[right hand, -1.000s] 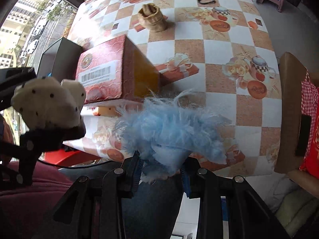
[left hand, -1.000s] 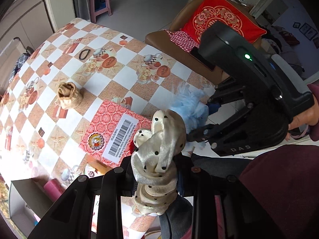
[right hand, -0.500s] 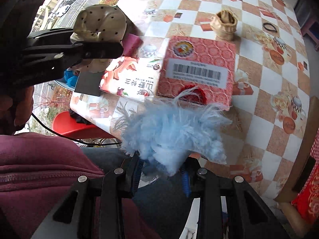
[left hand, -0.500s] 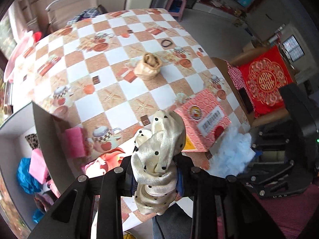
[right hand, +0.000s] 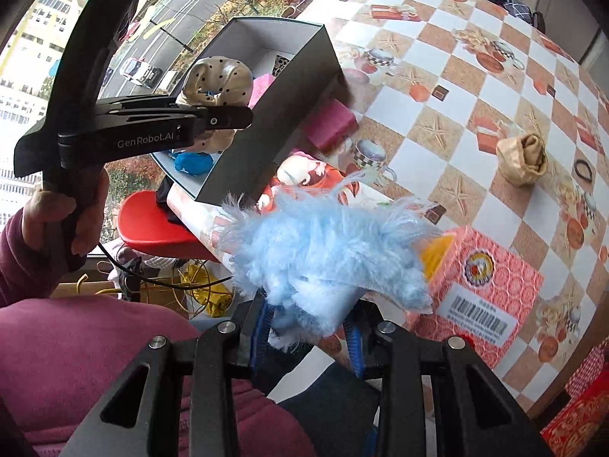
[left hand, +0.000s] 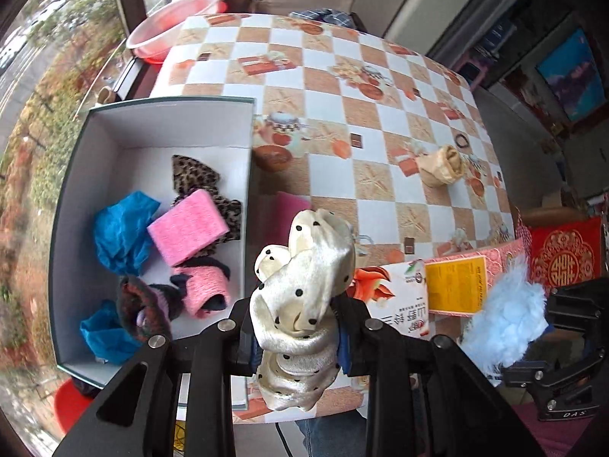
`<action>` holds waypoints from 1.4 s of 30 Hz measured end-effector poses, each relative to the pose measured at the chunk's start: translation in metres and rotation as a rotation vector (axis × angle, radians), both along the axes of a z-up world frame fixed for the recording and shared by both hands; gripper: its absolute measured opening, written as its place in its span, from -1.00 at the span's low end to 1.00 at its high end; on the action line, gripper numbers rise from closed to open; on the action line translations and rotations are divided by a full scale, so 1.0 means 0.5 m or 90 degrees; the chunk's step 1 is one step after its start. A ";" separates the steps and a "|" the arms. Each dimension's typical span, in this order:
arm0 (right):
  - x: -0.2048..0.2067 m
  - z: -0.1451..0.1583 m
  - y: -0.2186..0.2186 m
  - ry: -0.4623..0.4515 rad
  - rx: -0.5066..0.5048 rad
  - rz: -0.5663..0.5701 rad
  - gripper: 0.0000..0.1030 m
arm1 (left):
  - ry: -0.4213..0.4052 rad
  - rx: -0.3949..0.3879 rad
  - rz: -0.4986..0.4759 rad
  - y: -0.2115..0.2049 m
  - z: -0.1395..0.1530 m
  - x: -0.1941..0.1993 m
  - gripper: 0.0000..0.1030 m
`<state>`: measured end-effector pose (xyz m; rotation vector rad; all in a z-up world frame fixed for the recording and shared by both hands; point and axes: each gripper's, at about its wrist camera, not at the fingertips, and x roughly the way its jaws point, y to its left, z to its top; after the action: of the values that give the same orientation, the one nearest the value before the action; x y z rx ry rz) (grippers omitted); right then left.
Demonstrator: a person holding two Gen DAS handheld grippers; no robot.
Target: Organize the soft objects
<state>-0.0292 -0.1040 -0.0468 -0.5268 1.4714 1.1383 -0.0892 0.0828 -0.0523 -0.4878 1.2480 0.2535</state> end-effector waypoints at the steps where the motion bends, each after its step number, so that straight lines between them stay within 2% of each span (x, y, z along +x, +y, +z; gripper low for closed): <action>1: 0.002 0.001 0.014 0.003 0.002 0.004 -0.31 | 0.001 0.000 0.020 0.016 -0.002 -0.011 -0.38; 10: -0.010 0.016 0.180 -0.001 0.025 0.058 -0.31 | 0.025 0.015 0.184 0.127 -0.026 -0.099 -0.37; 19: -0.016 0.036 0.327 -0.013 0.056 0.091 -0.31 | 0.032 0.019 0.271 0.167 -0.040 -0.139 -0.38; 30: -0.006 0.046 0.411 -0.035 0.062 0.103 -0.31 | 0.037 0.016 0.313 0.187 -0.050 -0.175 -0.38; 42: -0.008 0.032 0.437 -0.047 0.050 0.109 -0.31 | 0.036 0.009 0.317 0.191 -0.055 -0.186 -0.38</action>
<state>-0.0331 0.1148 -0.0308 -0.6423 1.3319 1.2920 -0.1821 0.1782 -0.0797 -0.7809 1.1633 0.6997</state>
